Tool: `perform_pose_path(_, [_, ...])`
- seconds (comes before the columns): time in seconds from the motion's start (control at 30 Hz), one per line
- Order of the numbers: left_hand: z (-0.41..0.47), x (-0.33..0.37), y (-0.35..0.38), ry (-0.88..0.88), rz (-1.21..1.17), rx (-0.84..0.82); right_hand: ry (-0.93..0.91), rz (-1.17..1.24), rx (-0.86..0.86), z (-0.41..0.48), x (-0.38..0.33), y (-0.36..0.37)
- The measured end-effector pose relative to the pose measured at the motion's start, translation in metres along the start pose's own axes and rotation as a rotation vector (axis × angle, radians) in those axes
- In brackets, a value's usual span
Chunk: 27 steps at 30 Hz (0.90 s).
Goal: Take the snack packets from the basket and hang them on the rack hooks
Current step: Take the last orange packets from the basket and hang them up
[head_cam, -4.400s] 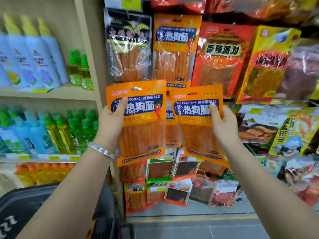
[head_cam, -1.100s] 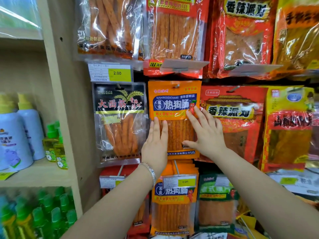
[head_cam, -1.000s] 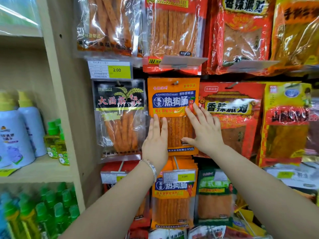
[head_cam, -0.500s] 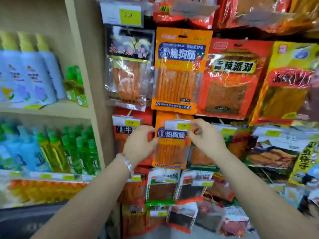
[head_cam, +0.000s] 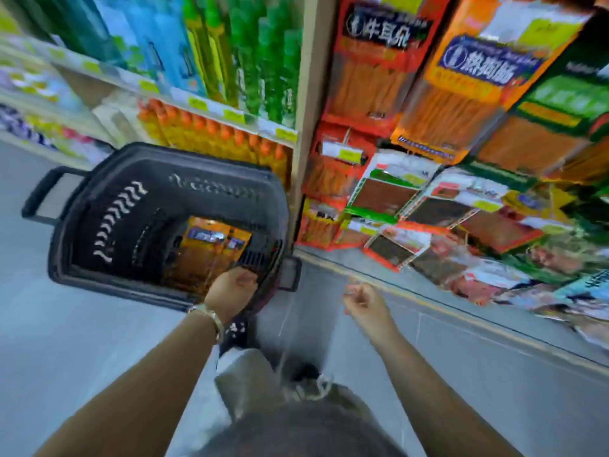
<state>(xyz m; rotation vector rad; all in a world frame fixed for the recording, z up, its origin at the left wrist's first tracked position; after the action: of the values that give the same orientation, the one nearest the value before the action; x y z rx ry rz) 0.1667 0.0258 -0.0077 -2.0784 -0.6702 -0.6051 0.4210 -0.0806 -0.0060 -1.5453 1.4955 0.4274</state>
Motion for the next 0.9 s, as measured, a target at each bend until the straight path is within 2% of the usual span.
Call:
perform_pose_path(0.17, [0.002,-0.088,-0.034,-0.157,-0.111,0.032,0.104,-0.122,-0.144,-0.011,0.022,0.074])
perform_pose_path(0.33, [0.026,-0.151,-0.098,-0.206,-0.101,0.030,0.129,-0.126,-0.139,0.004,-0.013,0.140])
perform_pose_path(0.43, [0.056,-0.179,-0.137,-0.247,-0.120,-0.071,0.103,-0.119,-0.141,0.022,-0.047,0.189])
perform_pose_path(0.57, [0.107,-0.191,-0.168,-0.211,-0.058,-0.218,0.128,-0.104,-0.217,0.059,-0.079,0.251])
perform_pose_path(0.7, [0.162,-0.206,-0.179,-0.241,-0.070,-0.287,0.314,-0.122,-0.330,0.105,-0.071,0.311])
perform_pose_path(0.9, [0.223,-0.239,-0.156,-0.302,-0.009,-0.391,0.614,0.021,-0.279,0.166,-0.016,0.361])
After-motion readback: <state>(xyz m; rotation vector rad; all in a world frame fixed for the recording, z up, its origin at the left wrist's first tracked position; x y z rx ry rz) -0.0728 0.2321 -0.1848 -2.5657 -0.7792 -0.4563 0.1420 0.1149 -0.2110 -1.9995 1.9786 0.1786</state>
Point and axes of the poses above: each hand's wrist, its own z-axis towards the middle knuckle, its own y-axis out of the palm, x = y × z, the point moved 7 cm from there along z, towards the middle knuckle, and after that the axes turned 4 degrees about -x, right-handed, at the moved point
